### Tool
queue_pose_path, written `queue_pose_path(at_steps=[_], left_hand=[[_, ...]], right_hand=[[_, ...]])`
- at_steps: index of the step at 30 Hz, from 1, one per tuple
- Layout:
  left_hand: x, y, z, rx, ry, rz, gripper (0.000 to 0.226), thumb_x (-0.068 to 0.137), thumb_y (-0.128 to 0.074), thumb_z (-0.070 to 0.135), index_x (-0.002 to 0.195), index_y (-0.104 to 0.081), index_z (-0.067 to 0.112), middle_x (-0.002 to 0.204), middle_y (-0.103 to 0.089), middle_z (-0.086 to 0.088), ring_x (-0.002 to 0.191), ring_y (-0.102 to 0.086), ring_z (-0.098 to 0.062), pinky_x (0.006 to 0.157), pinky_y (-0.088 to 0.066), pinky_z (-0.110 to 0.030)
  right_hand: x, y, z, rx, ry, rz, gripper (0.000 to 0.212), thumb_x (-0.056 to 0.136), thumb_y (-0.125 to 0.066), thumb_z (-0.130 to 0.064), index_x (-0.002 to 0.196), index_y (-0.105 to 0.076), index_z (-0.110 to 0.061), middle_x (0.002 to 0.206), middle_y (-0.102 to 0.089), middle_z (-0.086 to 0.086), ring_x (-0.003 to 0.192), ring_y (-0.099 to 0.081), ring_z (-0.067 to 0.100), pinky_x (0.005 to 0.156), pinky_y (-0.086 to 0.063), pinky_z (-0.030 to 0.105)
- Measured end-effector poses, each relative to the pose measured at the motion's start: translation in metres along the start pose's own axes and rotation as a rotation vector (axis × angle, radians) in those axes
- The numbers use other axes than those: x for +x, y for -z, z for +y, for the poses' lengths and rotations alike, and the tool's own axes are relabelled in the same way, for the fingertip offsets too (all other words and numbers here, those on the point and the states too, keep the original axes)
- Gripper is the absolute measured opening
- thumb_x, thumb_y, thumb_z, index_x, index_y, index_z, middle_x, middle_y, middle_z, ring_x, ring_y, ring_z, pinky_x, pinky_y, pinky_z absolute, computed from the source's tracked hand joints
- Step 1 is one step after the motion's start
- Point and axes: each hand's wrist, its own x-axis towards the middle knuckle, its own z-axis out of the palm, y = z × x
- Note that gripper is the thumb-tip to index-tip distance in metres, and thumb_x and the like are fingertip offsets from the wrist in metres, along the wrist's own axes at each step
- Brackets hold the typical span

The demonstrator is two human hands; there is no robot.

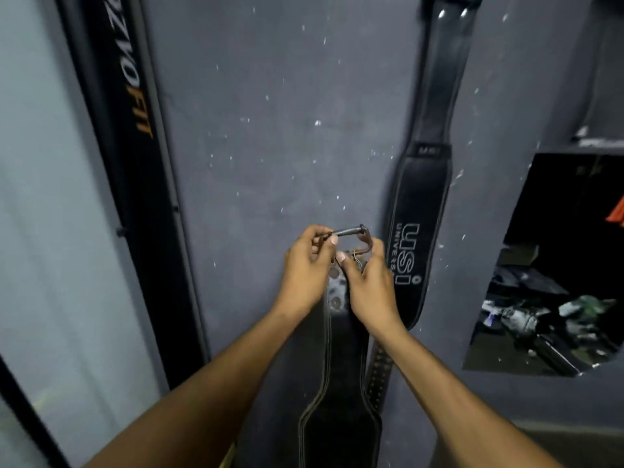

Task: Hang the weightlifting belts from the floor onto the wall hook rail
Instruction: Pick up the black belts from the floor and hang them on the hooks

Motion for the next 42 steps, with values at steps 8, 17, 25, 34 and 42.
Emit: queue_pose_path(at_steps=[8, 17, 25, 34, 42], left_hand=[[0.059, 0.01, 0.125, -0.313, -0.136, -0.014, 0.006, 0.099, -0.065, 0.007, 0.097, -0.069, 0.011, 0.086, -0.07, -0.004, 0.073, -0.064, -0.002, 0.071, -0.053, -0.016], [0.077, 0.008, 0.181, -0.418, -0.117, -0.226, 0.02, 0.107, -0.052, 0.029, 0.103, -0.063, 0.013, 0.086, -0.075, 0.002, 0.075, -0.072, -0.008, 0.062, -0.058, -0.023], [0.049, -0.014, 0.156, -0.3, -0.081, -0.273, 0.048, 0.108, -0.049, 0.026, 0.1, -0.062, -0.02, 0.088, -0.064, -0.019, 0.084, -0.057, -0.028, 0.076, -0.046, -0.042], [0.009, 0.005, 0.09, -0.327, 0.018, -0.445, 0.026, 0.103, -0.059, 0.02, 0.117, -0.071, 0.002, 0.115, -0.078, -0.015, 0.107, -0.074, -0.026, 0.095, -0.059, -0.039], [-0.036, 0.032, 0.027, -0.236, 0.227, -0.547, 0.028, 0.087, -0.08, 0.025, 0.113, -0.076, 0.016, 0.113, -0.081, -0.003, 0.107, -0.076, -0.018, 0.089, -0.06, -0.024]], right_hand=[[0.062, 0.045, -0.101, 0.052, 0.289, 0.079, 0.021, 0.095, -0.07, -0.046, 0.11, -0.06, -0.036, 0.084, -0.078, -0.009, 0.074, -0.074, 0.001, 0.061, -0.056, 0.02], [0.116, 0.076, -0.165, 0.128, 0.391, 0.376, 0.041, 0.101, -0.06, -0.044, 0.068, -0.056, -0.021, 0.054, -0.055, -0.01, 0.052, -0.047, 0.003, 0.054, -0.041, 0.029], [0.14, 0.077, -0.185, 0.112, 0.255, 0.455, 0.03, 0.1, -0.061, -0.03, 0.088, -0.078, -0.009, 0.073, -0.074, 0.008, 0.068, -0.056, 0.016, 0.07, -0.052, 0.043], [0.147, 0.077, -0.212, 0.076, 0.237, 0.409, 0.044, 0.102, -0.063, -0.04, 0.075, -0.07, -0.005, 0.059, -0.049, -0.004, 0.061, -0.04, 0.009, 0.055, -0.038, 0.03], [0.141, 0.067, -0.217, 0.078, 0.196, 0.35, 0.045, 0.102, -0.063, -0.039, 0.061, -0.056, -0.022, 0.054, -0.044, -0.015, 0.062, -0.041, 0.008, 0.06, -0.036, 0.028]])
